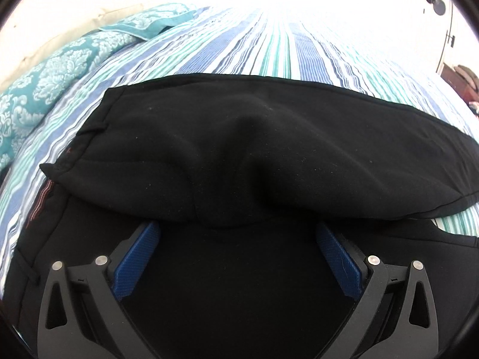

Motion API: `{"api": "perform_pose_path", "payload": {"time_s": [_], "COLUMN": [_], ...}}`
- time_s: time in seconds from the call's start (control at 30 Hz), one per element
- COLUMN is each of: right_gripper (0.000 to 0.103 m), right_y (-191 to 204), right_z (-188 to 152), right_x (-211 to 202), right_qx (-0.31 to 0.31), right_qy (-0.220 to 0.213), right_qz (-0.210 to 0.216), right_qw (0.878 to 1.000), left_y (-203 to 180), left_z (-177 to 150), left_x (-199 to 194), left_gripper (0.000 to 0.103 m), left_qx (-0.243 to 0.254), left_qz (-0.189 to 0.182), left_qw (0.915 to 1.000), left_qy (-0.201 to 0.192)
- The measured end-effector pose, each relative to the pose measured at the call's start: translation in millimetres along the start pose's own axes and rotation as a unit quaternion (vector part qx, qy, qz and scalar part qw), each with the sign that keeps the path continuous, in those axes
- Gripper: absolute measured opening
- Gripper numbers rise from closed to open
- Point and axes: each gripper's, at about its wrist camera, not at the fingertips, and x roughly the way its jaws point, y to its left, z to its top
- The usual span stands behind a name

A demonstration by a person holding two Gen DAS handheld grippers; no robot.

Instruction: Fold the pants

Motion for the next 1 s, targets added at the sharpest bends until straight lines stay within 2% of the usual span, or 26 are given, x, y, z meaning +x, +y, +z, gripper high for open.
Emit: {"api": "perform_pose_path", "payload": {"time_s": [0.03,0.1,0.17,0.3,0.37,0.47,0.53,0.6,0.63,0.7,0.77,0.83,0.9,1.0], "right_gripper": [0.009,0.008,0.007,0.007,0.007,0.006,0.006,0.007,0.01,0.022,0.058,0.073,0.073,0.073], "right_y": [5.5,21.4,42.9,79.3,80.2,49.1,11.7,-19.5,-32.6,-42.8,-53.0,-53.2,-44.8,-4.4], "right_z": [-4.8,-19.8,-50.9,-157.1,-219.2,-295.9,-325.2,-341.8,-347.0,-352.4,-355.3,-359.2,-371.2,-394.3], "right_x": [-15.0,-55.0,-106.9,-207.9,-238.7,-243.5,-220.9,-198.6,-195.4,-208.7,-235.9,-257.5,-263.0,-236.6], "right_qx": [-0.011,-0.044,-0.092,-0.206,-0.238,-0.24,-0.203,-0.153,-0.128,-0.085,-0.014,0.064,0.137,0.226], "right_qy": [-0.017,-0.057,-0.091,-0.134,-0.132,-0.103,-0.071,-0.025,-0.011,-0.025,-0.064,-0.091,-0.084,-0.026], "right_qz": [0.006,0.031,0.067,0.104,0.098,0.039,-0.032,-0.07,-0.073,-0.052,-0.03,0.012,0.095,0.256], "right_qw": [1.0,0.997,0.989,0.964,0.957,0.964,0.976,0.985,0.989,0.995,0.997,0.994,0.982,0.939], "left_y": [-0.1,-0.6,-1.5,-0.4,0.7,4.9,10.6,13.8,15.6,20.1,26.7,32.0,35.9,35.6], "left_z": [0.3,-0.8,0.2,8.1,11.2,11.4,5.6,0.9,-0.9,-2.4,-1.7,-0.8,0.3,4.7], "left_x": [0.6,0.2,1.4,5.0,2.3,-5.9,-15.5,-21.8,-25.9,-34.5,-44.2,-49.9,-53.2,-50.3], "left_gripper": [0.103,0.103,0.103,0.103,0.103,0.102,0.102,0.102,0.102,0.102,0.102,0.102,0.102,0.102], "left_qx": [0.0,0.0,0.0,-0.002,-0.007,-0.015,-0.022,-0.016,-0.009,-0.003,-0.01,-0.02,-0.032,-0.039], "left_qz": [0.0,-0.001,0.0,0.0,0.002,-0.001,-0.007,-0.006,-0.003,0.002,-0.006,-0.016,-0.024,-0.031], "left_qw": [1.0,1.0,1.0,0.9998,0.9991,0.9973,0.9961,0.9953,0.9949,0.9948,0.9952,0.9953,0.9949,0.9943], "left_qy": [0.0,0.001,0.004,0.02,0.042,0.071,0.085,0.095,0.101,0.102,0.097,0.094,0.093,0.095]}}
